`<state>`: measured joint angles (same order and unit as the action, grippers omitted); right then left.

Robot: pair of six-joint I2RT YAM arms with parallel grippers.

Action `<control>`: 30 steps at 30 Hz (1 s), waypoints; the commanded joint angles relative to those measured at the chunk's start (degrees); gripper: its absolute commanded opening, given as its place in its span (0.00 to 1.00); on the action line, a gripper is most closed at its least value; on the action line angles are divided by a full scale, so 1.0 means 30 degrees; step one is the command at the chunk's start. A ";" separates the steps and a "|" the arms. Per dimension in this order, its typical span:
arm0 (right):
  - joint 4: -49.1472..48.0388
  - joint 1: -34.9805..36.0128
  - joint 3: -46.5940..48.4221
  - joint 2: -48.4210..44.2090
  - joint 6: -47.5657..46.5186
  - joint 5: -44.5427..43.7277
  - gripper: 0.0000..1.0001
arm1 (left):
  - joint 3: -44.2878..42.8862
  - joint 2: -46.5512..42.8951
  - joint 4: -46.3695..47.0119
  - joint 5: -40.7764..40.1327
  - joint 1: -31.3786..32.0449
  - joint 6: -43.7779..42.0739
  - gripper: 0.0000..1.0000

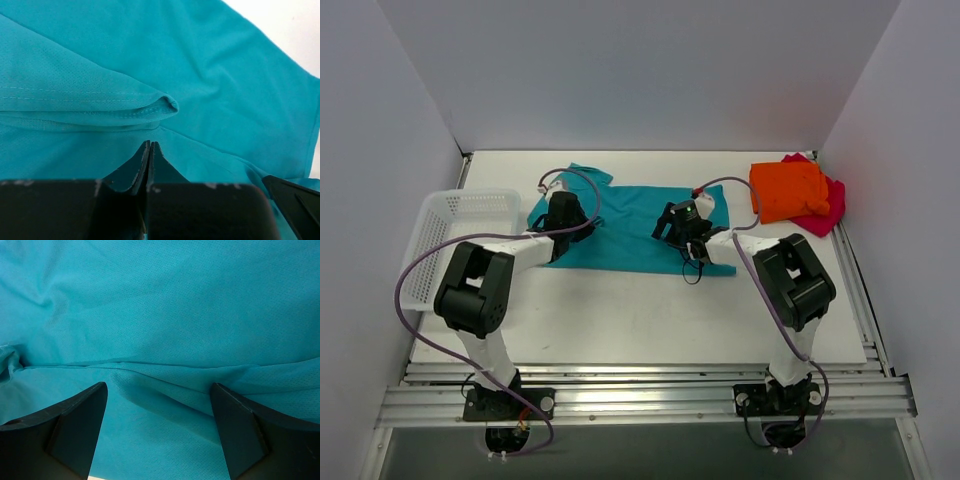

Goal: Fold and stack the t-shirts
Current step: Fold the flattened tshirt in 1/3 of the way

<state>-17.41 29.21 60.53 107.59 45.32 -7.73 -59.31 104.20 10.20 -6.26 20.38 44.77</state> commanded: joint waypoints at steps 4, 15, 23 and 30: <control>0.0266 -0.0245 0.0301 0.0289 -0.0165 -0.0237 0.79 | -0.1264 0.1212 -0.0117 0.0623 -0.0143 -0.0246 0.02; 0.0325 -0.0538 0.0184 0.0377 -0.0253 -0.0091 0.79 | -0.2231 0.1945 -0.0732 -0.1397 -0.0261 -0.0715 0.02; 0.0354 -0.0714 0.0155 0.0523 -0.0253 0.0056 0.78 | -0.2936 0.2093 -0.1641 -0.2161 -0.0290 -0.0862 0.02; 0.0324 -0.0772 0.0242 0.0904 -0.0224 0.0349 0.78 | -0.2993 0.2120 -0.1729 -0.2688 -0.0348 -0.1038 0.02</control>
<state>-18.33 27.35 60.55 108.57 44.93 -7.03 -65.89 110.10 5.72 -12.49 19.79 42.78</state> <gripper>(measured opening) 0.778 0.031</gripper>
